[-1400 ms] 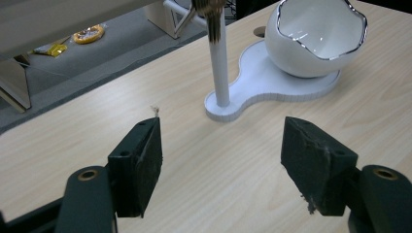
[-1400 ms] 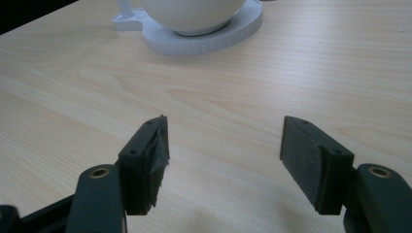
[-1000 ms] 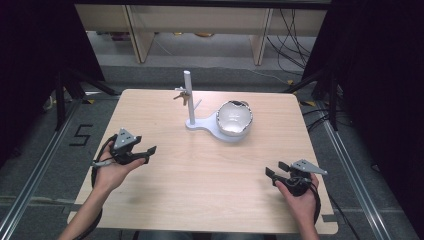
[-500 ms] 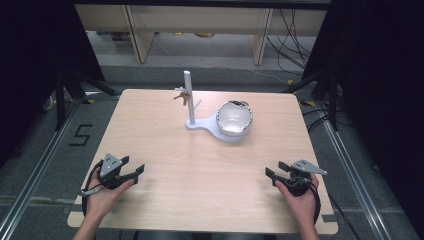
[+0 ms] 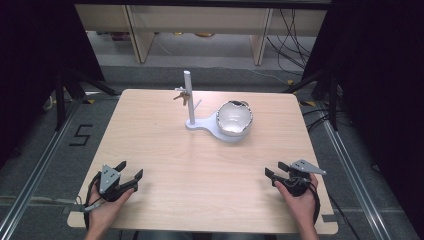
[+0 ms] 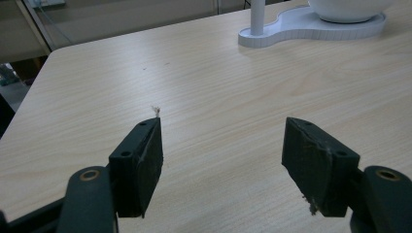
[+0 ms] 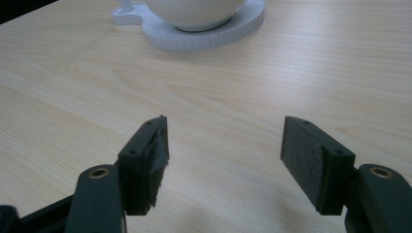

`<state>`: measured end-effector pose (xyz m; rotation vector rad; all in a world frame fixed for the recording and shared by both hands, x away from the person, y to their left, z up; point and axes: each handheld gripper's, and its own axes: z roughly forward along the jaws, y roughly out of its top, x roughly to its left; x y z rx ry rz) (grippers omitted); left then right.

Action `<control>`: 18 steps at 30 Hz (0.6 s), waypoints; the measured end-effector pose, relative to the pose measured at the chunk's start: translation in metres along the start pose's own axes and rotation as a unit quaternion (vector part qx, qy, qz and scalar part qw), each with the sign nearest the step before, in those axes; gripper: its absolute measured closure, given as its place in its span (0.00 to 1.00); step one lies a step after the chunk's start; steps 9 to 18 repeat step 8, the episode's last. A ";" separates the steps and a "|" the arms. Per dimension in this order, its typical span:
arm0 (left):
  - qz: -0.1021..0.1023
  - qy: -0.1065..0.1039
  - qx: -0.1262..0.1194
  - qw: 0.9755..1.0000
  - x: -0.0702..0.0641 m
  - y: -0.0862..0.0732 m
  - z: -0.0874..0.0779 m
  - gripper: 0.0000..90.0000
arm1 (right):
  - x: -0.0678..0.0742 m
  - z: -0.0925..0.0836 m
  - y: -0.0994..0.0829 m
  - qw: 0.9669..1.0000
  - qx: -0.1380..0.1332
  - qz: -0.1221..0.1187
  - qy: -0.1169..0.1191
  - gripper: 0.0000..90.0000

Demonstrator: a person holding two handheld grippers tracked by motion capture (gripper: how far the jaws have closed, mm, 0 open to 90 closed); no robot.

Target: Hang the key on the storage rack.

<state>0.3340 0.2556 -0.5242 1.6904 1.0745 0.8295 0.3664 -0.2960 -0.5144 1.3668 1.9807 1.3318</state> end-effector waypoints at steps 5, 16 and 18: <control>0.000 0.001 0.003 1.000 0.000 0.000 0.000 0.35 | 0.001 0.000 0.000 1.000 0.002 0.006 0.000 0.39; -0.005 -0.002 0.003 1.000 0.001 0.000 0.001 0.35 | 0.000 -0.002 0.000 1.000 0.010 0.005 -0.007 0.39; -0.005 -0.002 0.003 1.000 0.001 0.000 0.001 0.35 | 0.000 -0.002 0.000 1.000 0.010 0.005 -0.007 0.39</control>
